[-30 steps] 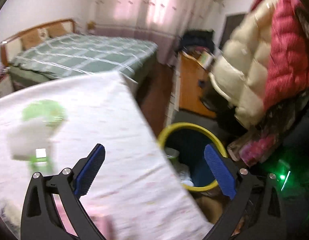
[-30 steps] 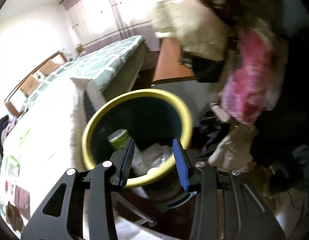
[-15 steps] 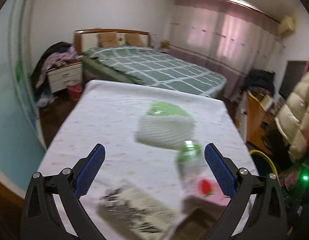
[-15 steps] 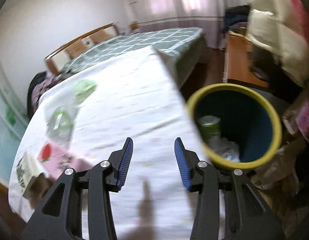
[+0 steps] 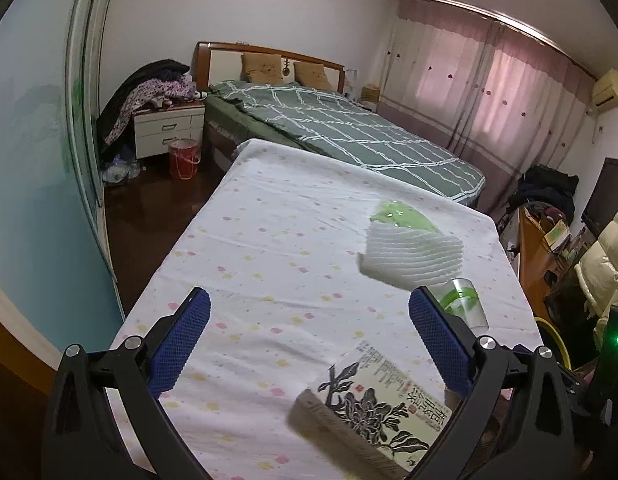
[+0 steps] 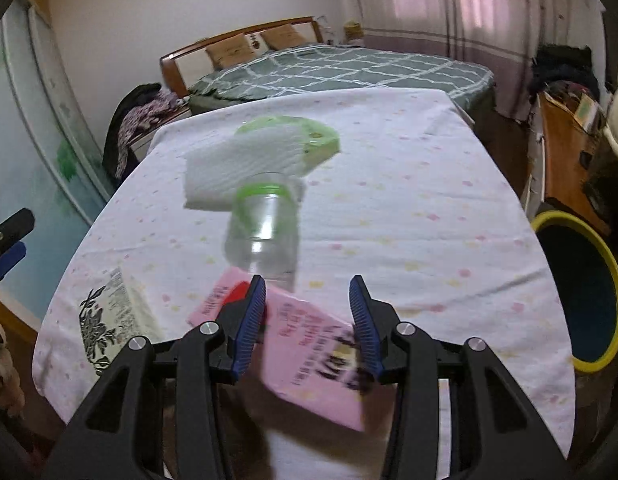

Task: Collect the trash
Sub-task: 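Move the right tool to the clear green-banded plastic cup and grasp it, then carry the plastic cup over the bin and open the right tool, then grasp the flower-printed tea box with the left tool and lift it, then carry the tea box over the bin and open the left tool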

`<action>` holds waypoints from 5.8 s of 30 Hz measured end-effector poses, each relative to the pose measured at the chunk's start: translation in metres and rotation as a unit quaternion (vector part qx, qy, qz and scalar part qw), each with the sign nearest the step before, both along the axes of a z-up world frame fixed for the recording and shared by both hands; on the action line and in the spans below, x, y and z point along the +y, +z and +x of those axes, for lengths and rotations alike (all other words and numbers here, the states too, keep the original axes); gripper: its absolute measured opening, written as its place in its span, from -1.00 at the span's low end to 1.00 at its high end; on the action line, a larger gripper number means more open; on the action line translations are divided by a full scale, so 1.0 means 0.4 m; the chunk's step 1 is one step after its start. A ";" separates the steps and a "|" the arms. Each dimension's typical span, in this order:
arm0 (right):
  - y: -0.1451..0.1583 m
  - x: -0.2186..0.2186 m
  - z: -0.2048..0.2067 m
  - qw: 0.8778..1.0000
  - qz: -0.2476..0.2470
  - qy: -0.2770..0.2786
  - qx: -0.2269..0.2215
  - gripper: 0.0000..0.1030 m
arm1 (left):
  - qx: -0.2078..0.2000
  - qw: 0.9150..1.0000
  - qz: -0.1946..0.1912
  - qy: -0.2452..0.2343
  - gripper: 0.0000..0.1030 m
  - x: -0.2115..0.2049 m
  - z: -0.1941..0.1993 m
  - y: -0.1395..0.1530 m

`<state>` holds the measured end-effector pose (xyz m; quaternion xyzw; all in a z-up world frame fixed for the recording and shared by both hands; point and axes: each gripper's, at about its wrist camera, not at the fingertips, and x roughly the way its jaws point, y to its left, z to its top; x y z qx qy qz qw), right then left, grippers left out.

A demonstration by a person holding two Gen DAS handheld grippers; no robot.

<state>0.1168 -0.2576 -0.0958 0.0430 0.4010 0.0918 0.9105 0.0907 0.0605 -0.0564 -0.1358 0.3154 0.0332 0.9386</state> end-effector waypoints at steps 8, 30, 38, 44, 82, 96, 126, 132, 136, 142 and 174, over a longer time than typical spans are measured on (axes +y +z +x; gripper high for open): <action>0.000 0.078 0.080 0.999 -0.025 0.022 0.004 -0.18 | 0.000 1.000 -0.004 0.002 0.90 0.001 0.001 -0.013; -0.027 0.098 0.169 0.998 -0.037 0.026 0.043 -0.08 | 0.020 1.000 -0.018 -0.017 0.90 -0.020 0.035 -0.048; 0.027 0.019 0.126 1.000 -0.003 0.002 0.015 -0.08 | 0.023 0.999 -0.019 -0.019 0.90 -0.021 0.040 -0.056; 0.069 -0.091 0.085 0.998 0.013 -0.054 -0.016 -0.08 | 0.019 0.999 -0.017 -0.022 0.90 -0.028 0.034 -0.051; -0.084 -0.585 0.030 0.930 -0.006 -0.366 0.030 0.05 | 0.059 0.982 0.054 -0.169 0.90 -0.182 0.028 -0.122; -0.091 -0.597 0.032 0.932 0.016 -0.362 0.028 0.05 | 0.110 0.955 0.074 -0.264 0.90 -0.221 -0.074 -0.186; -0.079 -0.570 0.038 0.937 0.019 -0.349 0.015 0.06 | 0.127 0.987 0.048 -0.081 0.90 -0.025 0.150 -0.163; -0.085 -0.573 0.043 0.939 0.028 -0.343 0.017 0.07 | 0.145 0.983 0.072 -0.086 0.90 -0.076 0.240 -0.175; -0.085 -0.577 0.044 0.940 0.034 -0.340 0.015 0.07 | 0.169 0.979 0.083 -0.081 0.75 -0.091 0.289 -0.200; -0.091 -0.581 0.048 0.942 0.044 -0.333 0.019 0.07 | 0.183 0.975 0.094 -0.082 0.41 -0.107 0.309 -0.224; -0.079 -0.807 -0.201 0.912 0.052 -0.407 -0.024 0.07 | 0.079 0.918 0.063 -0.384 0.40 -0.905 0.236 0.054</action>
